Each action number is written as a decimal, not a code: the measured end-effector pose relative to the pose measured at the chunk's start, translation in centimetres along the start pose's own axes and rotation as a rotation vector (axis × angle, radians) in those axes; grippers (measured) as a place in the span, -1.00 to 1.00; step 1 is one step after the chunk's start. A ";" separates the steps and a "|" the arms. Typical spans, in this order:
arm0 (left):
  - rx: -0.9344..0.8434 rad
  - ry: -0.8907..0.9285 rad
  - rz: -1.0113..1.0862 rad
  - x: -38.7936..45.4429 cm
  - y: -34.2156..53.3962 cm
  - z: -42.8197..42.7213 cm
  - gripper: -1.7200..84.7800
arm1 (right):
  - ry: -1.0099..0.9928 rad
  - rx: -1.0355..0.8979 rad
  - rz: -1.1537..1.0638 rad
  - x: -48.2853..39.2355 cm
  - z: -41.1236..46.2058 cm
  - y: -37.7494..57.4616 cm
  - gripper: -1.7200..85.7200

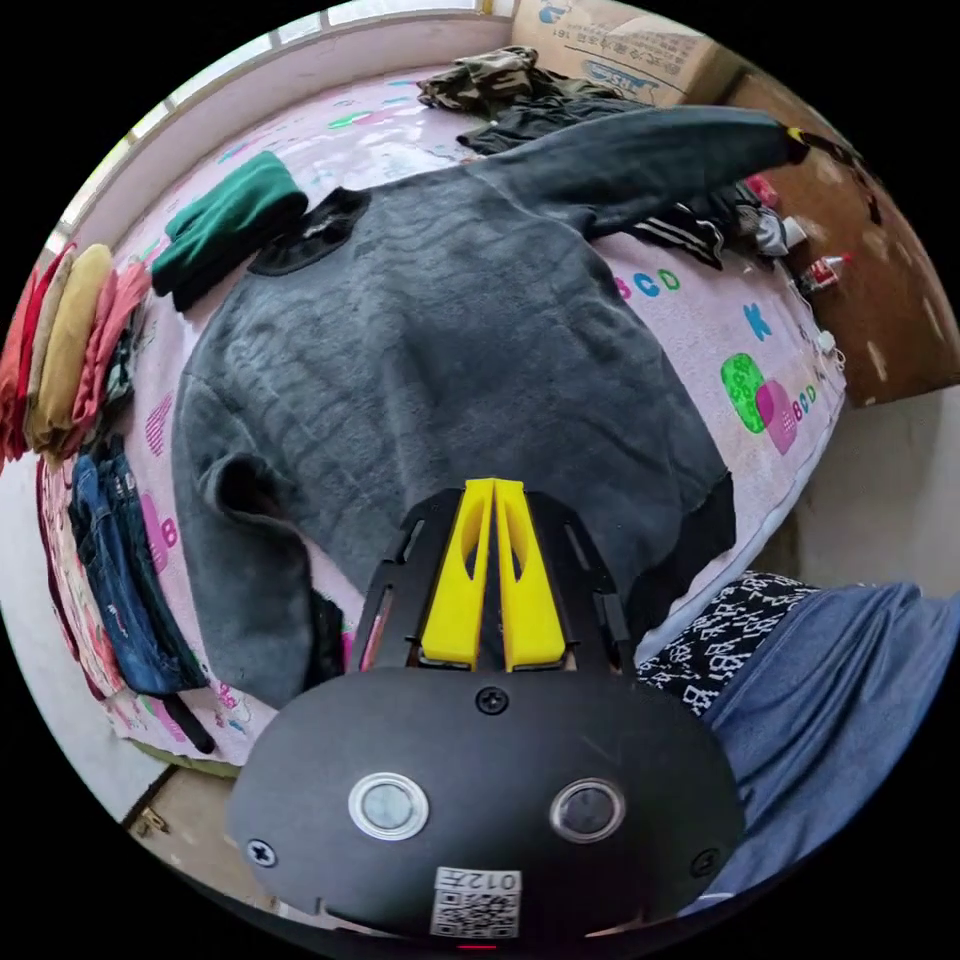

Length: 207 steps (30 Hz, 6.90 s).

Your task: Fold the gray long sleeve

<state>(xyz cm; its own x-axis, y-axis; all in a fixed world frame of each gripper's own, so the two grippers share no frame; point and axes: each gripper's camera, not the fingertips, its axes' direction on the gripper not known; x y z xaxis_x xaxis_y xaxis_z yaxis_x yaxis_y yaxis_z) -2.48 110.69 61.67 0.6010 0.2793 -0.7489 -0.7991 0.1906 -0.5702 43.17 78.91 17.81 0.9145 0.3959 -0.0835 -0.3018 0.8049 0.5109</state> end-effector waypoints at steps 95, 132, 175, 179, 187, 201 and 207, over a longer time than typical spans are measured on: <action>0.156 -0.899 0.611 -5.5 8.9 -6.0 -0.94 | -0.335 -0.255 -0.865 -61.5 66.6 2.8 -0.89; 0.293 -0.026 -1.098 -25.0 47.9 -14.6 -0.69 | -0.724 -0.084 -0.669 -76.1 51.5 13.7 -0.94; 0.149 0.237 -0.429 -30.2 26.5 -30.8 -0.77 | -0.892 -0.053 -0.196 -65.7 29.3 33.8 -0.95; 0.195 0.375 -0.383 -30.7 25.7 -30.6 -0.76 | -0.846 -0.041 -0.178 -65.8 27.7 34.2 -0.94; 0.290 0.347 -0.599 -34.6 34.9 -27.4 -0.79 | -0.764 -0.025 -0.324 -72.0 25.0 30.9 -0.90; 0.329 0.431 -0.804 -30.3 40.2 -19.1 -0.92 | -0.085 0.048 -1.178 -95.2 24.4 30.3 -0.86; 0.358 0.385 -0.802 -30.4 39.1 -19.8 -0.95 | -0.471 0.025 -0.756 -86.4 21.2 21.6 -0.93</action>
<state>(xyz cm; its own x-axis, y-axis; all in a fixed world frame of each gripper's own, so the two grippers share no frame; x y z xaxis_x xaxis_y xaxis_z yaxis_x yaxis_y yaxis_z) -51.67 90.99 55.41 0.8846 -0.3754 -0.2765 -0.0669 0.4846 -0.8722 -36.61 52.74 54.17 0.8842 -0.4645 -0.0489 0.4285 0.7651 0.4807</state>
